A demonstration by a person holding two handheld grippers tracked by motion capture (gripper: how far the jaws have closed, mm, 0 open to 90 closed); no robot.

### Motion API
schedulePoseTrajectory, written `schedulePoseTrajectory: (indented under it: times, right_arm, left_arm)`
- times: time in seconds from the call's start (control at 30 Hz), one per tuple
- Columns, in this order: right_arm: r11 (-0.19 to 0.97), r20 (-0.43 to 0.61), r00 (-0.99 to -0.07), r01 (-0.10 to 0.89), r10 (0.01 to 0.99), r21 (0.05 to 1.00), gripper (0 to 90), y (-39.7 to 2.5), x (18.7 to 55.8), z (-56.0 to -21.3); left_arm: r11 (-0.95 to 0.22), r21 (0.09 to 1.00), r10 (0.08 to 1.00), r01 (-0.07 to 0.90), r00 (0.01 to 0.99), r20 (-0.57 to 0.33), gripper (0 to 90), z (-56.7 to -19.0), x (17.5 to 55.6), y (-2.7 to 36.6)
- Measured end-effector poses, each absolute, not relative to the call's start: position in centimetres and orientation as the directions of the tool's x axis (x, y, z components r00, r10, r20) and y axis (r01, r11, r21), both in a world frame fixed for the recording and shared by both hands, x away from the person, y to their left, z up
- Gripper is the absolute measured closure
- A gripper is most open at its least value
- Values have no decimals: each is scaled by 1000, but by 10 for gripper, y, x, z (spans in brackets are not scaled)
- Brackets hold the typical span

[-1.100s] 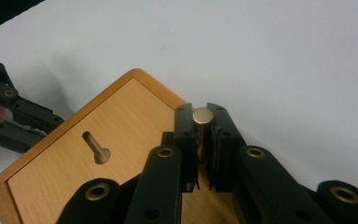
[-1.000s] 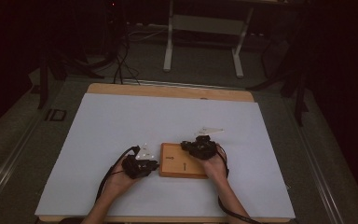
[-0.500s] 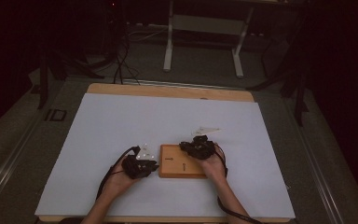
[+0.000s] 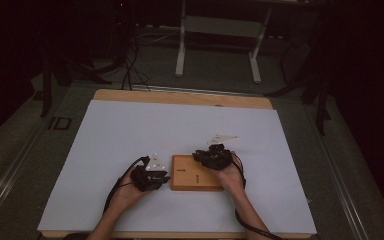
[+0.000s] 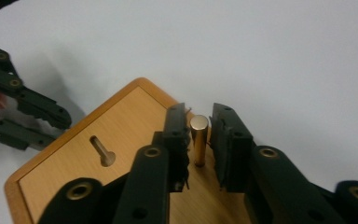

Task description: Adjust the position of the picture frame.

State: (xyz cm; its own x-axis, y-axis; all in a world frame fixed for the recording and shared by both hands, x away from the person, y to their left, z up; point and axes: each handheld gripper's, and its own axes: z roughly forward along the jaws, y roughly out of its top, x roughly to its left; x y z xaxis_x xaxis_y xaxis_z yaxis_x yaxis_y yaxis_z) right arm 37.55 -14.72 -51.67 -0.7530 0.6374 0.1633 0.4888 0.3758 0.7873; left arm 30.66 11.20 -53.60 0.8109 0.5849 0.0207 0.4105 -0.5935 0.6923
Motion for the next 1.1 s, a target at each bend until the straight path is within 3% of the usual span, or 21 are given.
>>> schedulePoseTrajectory:
  times: [1.1]
  right_arm:
    - [415, 98, -762, 450, 640, 790, 618, -179, 353, -510]
  left_arm:
    - [-511, 736, 649, 444, 761, -9, 694, -532, 313, 123]
